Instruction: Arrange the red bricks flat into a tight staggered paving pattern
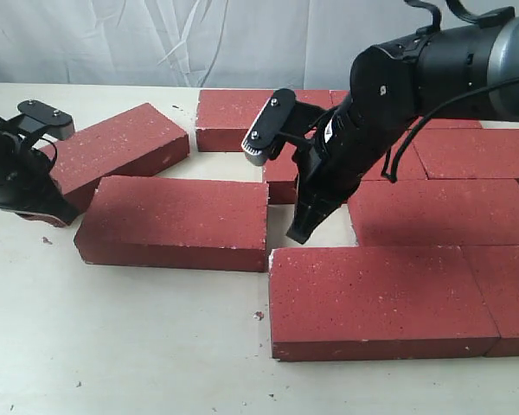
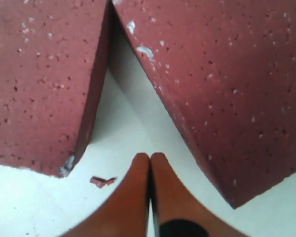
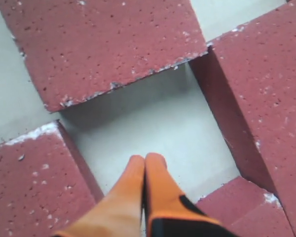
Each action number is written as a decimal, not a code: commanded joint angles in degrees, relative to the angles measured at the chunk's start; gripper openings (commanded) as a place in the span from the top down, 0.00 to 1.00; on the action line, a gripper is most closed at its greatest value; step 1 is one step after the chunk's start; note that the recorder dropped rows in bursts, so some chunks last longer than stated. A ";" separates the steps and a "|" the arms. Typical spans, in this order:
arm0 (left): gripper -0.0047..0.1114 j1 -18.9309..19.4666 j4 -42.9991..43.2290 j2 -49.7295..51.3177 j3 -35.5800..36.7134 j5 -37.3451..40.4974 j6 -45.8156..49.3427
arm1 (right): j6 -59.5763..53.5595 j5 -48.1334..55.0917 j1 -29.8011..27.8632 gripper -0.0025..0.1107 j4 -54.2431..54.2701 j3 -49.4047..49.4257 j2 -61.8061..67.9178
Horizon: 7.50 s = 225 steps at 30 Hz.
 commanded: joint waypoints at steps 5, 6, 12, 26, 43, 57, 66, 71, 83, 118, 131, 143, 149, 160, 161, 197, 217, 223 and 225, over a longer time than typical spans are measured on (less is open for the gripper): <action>0.96 0.21 -3.89 2.23 -0.05 -1.73 0.61 | -6.10 -6.63 -0.34 0.99 1.47 0.15 5.10; 0.96 0.21 -3.89 2.64 -0.05 -1.97 0.77 | -6.10 -7.17 -0.34 0.99 1.85 0.15 5.39; 0.96 0.21 -5.54 2.92 -0.27 -2.44 2.03 | -6.19 -8.66 -0.34 0.99 3.20 0.15 5.61; 0.96 0.10 -8.36 2.92 -0.27 0.77 3.72 | -6.82 -9.38 -0.34 0.99 3.86 0.15 6.99; 0.96 0.10 -17.69 3.02 -0.27 5.52 16.32 | -6.55 -8.68 -0.34 0.99 1.32 0.15 5.91; 0.96 0.10 -18.71 5.08 -0.27 5.57 16.81 | 1.58 0.00 -4.22 0.99 -9.27 0.15 -2.05; 0.96 -1.69 -19.15 5.08 -0.27 5.57 16.81 | 2.24 -2.51 -8.83 0.99 -3.36 0.15 -1.92; 0.96 -4.21 -19.03 5.08 -0.27 4.71 16.81 | 2.24 -3.88 -8.83 0.99 -2.62 0.15 -1.92; 0.96 -8.05 -20.25 7.10 -0.81 1.19 16.81 | 2.24 -3.86 -8.83 0.99 -1.53 0.15 -1.92; 0.96 -14.58 -19.96 6.31 -2.01 -7.23 12.65 | 2.38 -3.99 -8.83 0.99 -1.32 0.15 -1.92; 0.96 -16.59 -21.54 8.06 -2.28 -8.41 13.68 | 2.38 -3.99 -8.83 0.99 -1.32 0.15 -1.92; 0.96 -18.76 -21.33 8.20 -2.77 -8.39 13.80 | 2.38 -3.99 -8.83 0.99 -1.32 0.15 -1.92; 0.96 -19.23 -21.35 8.20 -2.99 -8.74 13.80 | 2.38 -3.99 -8.83 0.99 -1.32 0.15 -1.92; 0.96 -17.77 -17.53 8.07 -2.99 -10.03 13.64 | 2.38 -3.99 -8.83 0.99 -1.32 0.15 -1.92; 0.96 -17.43 -17.14 8.07 -2.99 -10.03 13.64 | 2.38 -3.99 -8.83 0.99 -1.32 0.15 -1.92; 0.96 -16.71 6.45 -10.46 0.04 -6.80 -1.81 | -4.59 -2.85 -4.32 0.99 22.12 3.13 -1.92; 0.96 9.65 -12.29 -13.52 7.31 -32.09 -1.67 | -0.30 24.26 -0.86 0.99 12.94 -57.49 28.86; 0.96 5.66 -12.68 -9.64 1.82 -46.40 -7.13 | 4.57 32.11 -1.35 0.99 5.36 -55.81 25.76; 0.96 3.97 -10.02 -5.75 -2.97 -44.81 -10.68 | 4.57 32.11 -1.66 0.99 5.84 -52.86 24.15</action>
